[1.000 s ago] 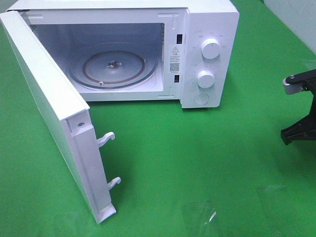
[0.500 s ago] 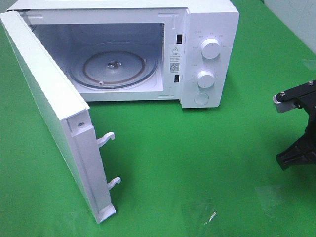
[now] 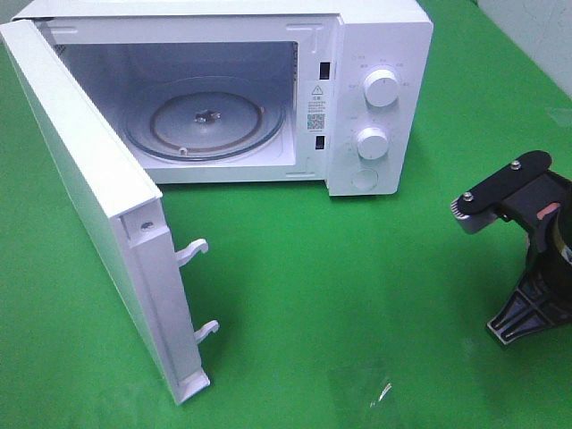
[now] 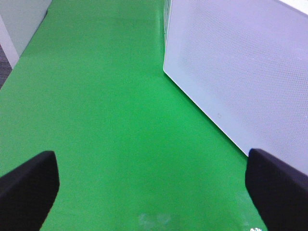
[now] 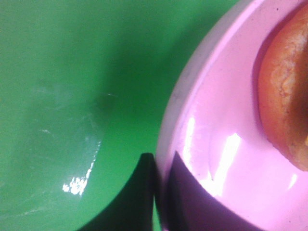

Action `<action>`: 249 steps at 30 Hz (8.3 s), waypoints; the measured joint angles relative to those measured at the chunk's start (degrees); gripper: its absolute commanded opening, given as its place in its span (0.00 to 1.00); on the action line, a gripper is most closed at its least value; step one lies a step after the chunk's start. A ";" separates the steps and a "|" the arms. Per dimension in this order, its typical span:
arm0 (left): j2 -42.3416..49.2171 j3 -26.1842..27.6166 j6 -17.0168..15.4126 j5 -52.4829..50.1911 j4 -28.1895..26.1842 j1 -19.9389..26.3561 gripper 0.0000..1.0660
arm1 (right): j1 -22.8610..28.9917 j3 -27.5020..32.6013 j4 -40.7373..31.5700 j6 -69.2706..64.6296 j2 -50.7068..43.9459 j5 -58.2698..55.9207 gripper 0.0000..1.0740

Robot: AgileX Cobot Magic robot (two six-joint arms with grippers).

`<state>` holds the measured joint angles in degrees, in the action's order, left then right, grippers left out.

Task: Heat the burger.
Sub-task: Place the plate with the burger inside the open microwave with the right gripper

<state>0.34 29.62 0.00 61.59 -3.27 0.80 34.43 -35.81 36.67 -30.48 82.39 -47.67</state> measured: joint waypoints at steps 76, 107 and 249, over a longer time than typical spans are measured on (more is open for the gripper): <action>0.00 0.00 0.00 0.00 0.00 0.00 0.94 | 19.77 5.56 7.85 23.95 -7.05 12.38 0.00; 0.00 0.00 0.00 0.00 0.00 0.00 0.94 | 13.12 5.67 1.72 57.58 -7.05 25.32 0.01; 0.00 0.00 0.00 0.00 0.00 0.00 0.94 | 1.89 -12.49 -45.49 129.95 11.17 35.70 0.00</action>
<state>0.34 29.62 0.00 61.59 -3.27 0.80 36.33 -48.30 -8.82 99.47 93.56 -11.97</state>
